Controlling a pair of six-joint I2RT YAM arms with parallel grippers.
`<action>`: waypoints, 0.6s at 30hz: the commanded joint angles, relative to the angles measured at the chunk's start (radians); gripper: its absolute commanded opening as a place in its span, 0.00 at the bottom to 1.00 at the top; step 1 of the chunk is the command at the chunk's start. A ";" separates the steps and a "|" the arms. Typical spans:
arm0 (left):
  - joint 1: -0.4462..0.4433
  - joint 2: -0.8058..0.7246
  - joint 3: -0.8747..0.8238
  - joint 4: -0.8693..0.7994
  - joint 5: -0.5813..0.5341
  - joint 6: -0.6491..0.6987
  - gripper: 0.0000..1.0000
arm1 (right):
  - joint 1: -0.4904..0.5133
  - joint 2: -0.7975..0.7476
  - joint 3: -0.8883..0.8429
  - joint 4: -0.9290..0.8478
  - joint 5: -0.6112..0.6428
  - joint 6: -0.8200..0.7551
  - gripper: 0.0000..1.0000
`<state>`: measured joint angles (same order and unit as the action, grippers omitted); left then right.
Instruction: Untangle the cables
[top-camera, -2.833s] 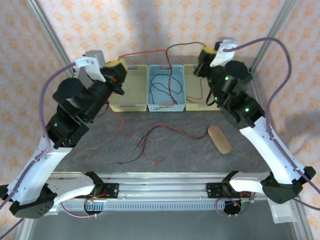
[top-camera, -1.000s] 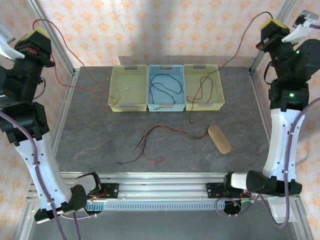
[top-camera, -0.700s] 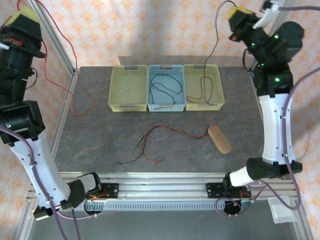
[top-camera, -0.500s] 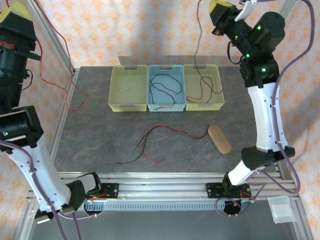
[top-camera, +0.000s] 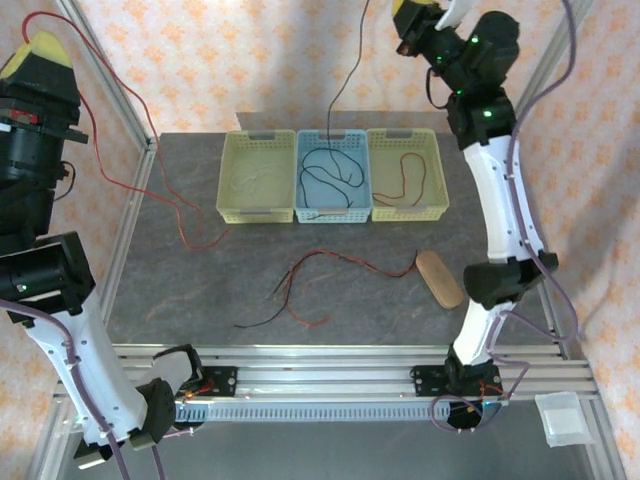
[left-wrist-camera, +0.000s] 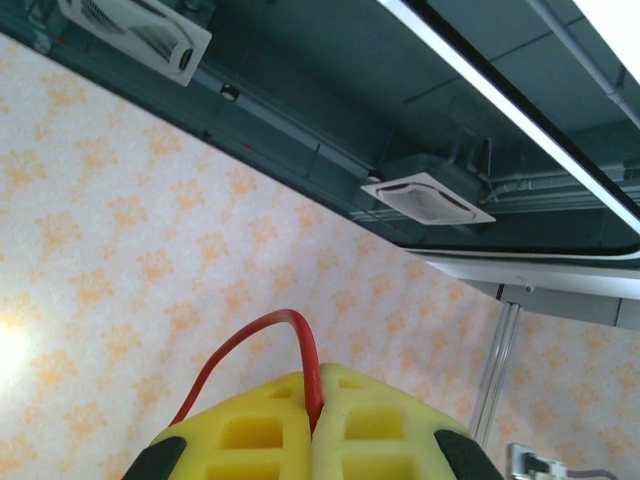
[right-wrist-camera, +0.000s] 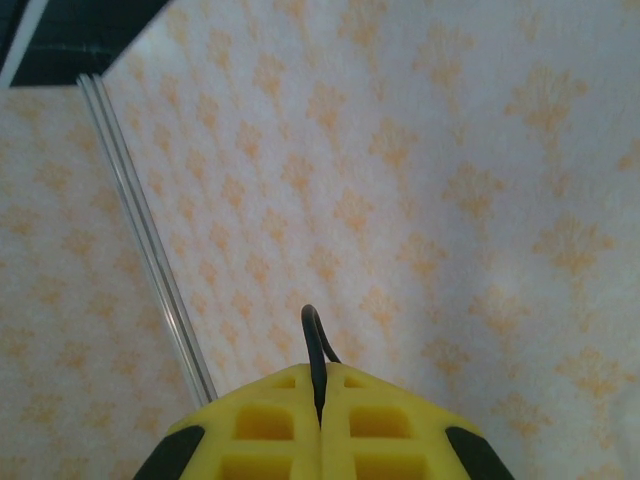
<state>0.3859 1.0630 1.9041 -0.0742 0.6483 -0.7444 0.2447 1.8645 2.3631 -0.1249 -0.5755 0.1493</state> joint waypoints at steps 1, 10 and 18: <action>-0.005 -0.026 -0.043 0.054 0.031 -0.027 0.00 | 0.022 0.061 0.016 -0.006 -0.048 0.006 0.00; -0.010 -0.061 -0.102 0.053 0.045 -0.020 0.00 | 0.136 0.142 -0.135 -0.137 0.049 -0.066 0.00; -0.020 -0.072 -0.127 0.049 0.048 -0.018 0.00 | 0.165 0.087 -0.431 -0.145 0.365 0.040 0.00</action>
<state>0.3725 1.0004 1.7863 -0.0681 0.6701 -0.7589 0.4183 2.0045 1.9888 -0.2592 -0.3817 0.1432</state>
